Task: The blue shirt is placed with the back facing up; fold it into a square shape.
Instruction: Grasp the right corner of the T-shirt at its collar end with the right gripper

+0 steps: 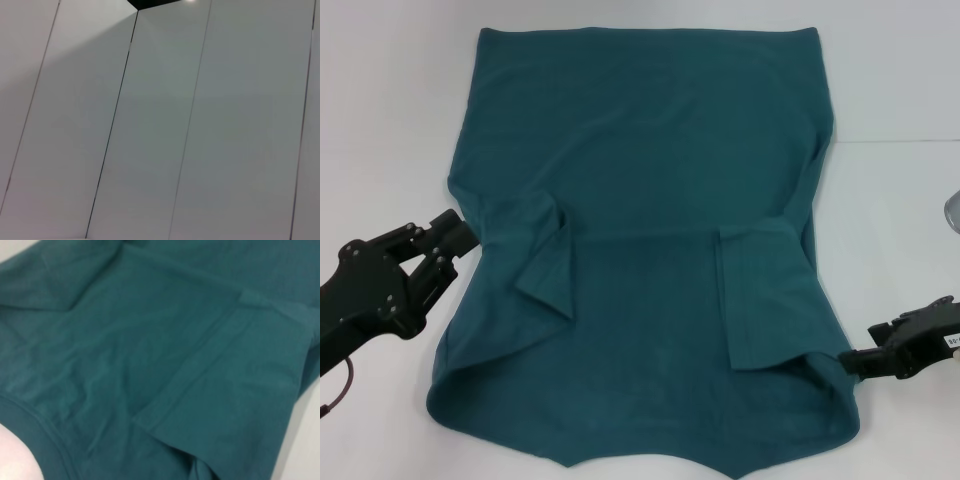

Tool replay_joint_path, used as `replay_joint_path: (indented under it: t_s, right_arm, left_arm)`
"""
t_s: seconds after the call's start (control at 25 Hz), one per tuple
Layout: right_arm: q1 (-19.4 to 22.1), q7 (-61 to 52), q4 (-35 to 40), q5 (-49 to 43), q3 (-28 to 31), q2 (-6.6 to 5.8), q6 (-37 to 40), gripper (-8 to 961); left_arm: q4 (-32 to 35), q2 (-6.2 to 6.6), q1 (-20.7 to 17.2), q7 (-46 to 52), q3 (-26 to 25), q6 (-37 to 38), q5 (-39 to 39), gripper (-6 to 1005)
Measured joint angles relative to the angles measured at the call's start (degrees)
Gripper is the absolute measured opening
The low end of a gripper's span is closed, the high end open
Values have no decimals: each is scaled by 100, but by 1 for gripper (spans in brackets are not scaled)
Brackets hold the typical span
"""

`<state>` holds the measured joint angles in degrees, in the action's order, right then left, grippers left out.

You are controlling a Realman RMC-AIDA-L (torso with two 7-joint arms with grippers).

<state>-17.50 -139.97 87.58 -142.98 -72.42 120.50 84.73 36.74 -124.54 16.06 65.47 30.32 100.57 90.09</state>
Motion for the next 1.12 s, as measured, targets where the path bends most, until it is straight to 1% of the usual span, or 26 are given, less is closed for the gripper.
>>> replay_joint_path:
  t_s: [0.24, 0.44, 0.6, 0.84, 1.12]
  right_arm:
    - [70, -175, 222, 166, 88, 0, -5, 579]
    - [239, -125, 261, 738, 522, -9, 75, 579]
    - [459, -84, 275, 1169, 689, -5, 220, 579]
    - [849, -63, 240, 1653, 682, 18, 160, 579]
    - [1106, -57, 180, 1897, 657, 35, 124, 579]
  left_arm:
    - [-40, 0, -7, 1, 0, -49, -28, 186]
    - [-40, 21, -2, 65, -64, -164, 20, 187]
    - [28, 46, -4, 199, -208, -219, 56, 186]
    - [261, 54, -13, 438, -307, -430, 325, 186]
    - [639, 53, -18, 727, -323, -667, 734, 187]
